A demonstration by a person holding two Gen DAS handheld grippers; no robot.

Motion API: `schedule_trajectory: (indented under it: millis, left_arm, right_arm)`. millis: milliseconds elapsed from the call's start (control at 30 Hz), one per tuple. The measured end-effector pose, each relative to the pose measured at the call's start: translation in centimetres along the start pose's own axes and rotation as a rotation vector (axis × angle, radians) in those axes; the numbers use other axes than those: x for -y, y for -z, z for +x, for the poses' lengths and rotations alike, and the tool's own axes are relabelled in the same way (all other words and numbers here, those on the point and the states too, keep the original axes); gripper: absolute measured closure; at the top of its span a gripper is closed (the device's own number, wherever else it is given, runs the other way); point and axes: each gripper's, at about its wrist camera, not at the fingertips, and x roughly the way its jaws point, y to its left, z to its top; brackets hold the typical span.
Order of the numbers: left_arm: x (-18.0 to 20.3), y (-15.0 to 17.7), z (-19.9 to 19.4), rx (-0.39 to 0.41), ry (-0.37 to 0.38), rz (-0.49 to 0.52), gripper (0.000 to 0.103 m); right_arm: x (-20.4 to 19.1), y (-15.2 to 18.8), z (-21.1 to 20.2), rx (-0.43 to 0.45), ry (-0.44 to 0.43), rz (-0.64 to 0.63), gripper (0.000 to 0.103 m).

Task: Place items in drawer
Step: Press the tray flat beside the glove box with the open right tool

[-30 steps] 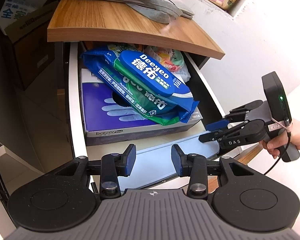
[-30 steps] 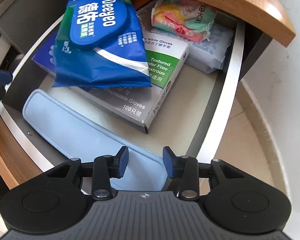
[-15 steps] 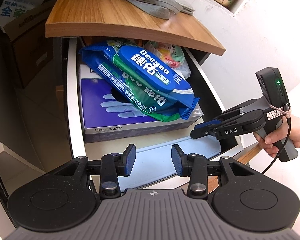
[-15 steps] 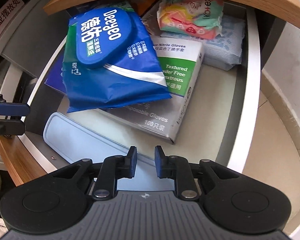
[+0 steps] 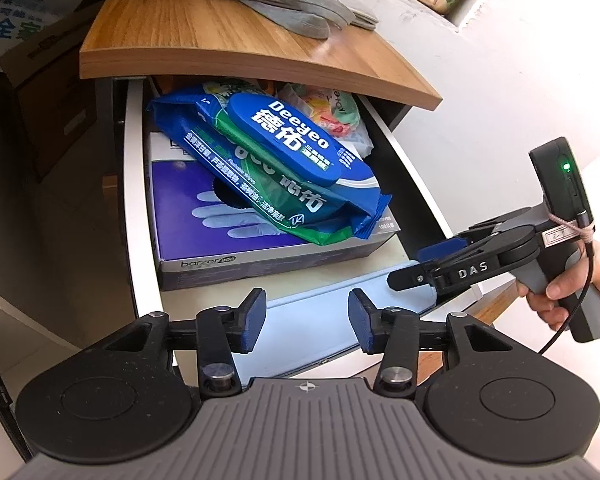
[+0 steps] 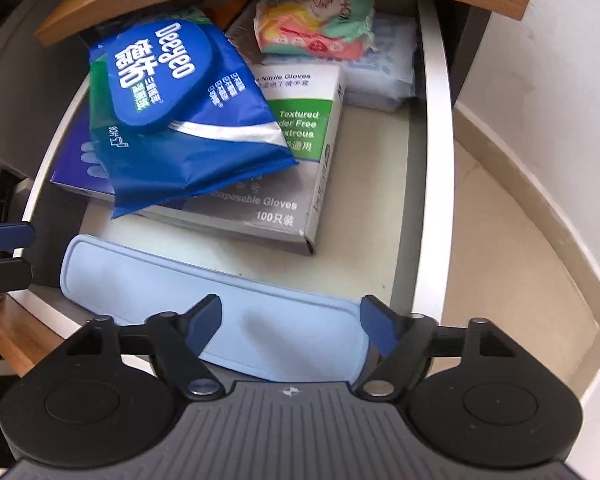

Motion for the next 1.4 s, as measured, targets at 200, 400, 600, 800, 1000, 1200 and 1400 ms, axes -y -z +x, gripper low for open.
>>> schedule_trajectory:
  millis: [200, 400, 600, 800, 1000, 1200, 1400]
  left_arm:
    - [-0.7, 0.1, -0.8, 0.022, 0.034, 0.0, 0.049]
    - [-1.7, 0.1, -1.7, 0.044, 0.063, -0.006, 0.049]
    - [-2.4, 0.3, -2.5, 0.067, 0.082, -0.018, 0.048]
    - [-3.1, 0.7, -2.8, 0.07, 0.085, -0.038, 0.048]
    - [-3.3, 0.7, -2.8, 0.071, 0.081, -0.034, 0.048]
    - [-2.8, 0.7, -1.8, 0.029, 0.015, 0.025, 0.05]
    - [-2.5, 0.6, -1.6, 0.023, -0.021, 0.055, 0.05]
  right_arm:
    - [-0.7, 0.3, 0.8, -0.046, 0.09, 0.076, 0.013]
    - [-0.6, 0.1, 1.4, -0.071, 0.082, 0.164, 0.004]
    - [-0.9, 0.5, 2.0, -0.076, -0.007, 0.198, 0.003]
    - [-1.7, 0.3, 2.1, -0.069, -0.022, 0.188, 0.007]
    - [-1.1, 0.2, 2.0, -0.066, 0.039, 0.211, 0.007]
    - [-0.6, 0.4, 1.7, -0.066, 0.069, 0.21, 0.007]
    - [-2.0, 0.6, 2.0, -0.068, 0.069, 0.137, 0.005]
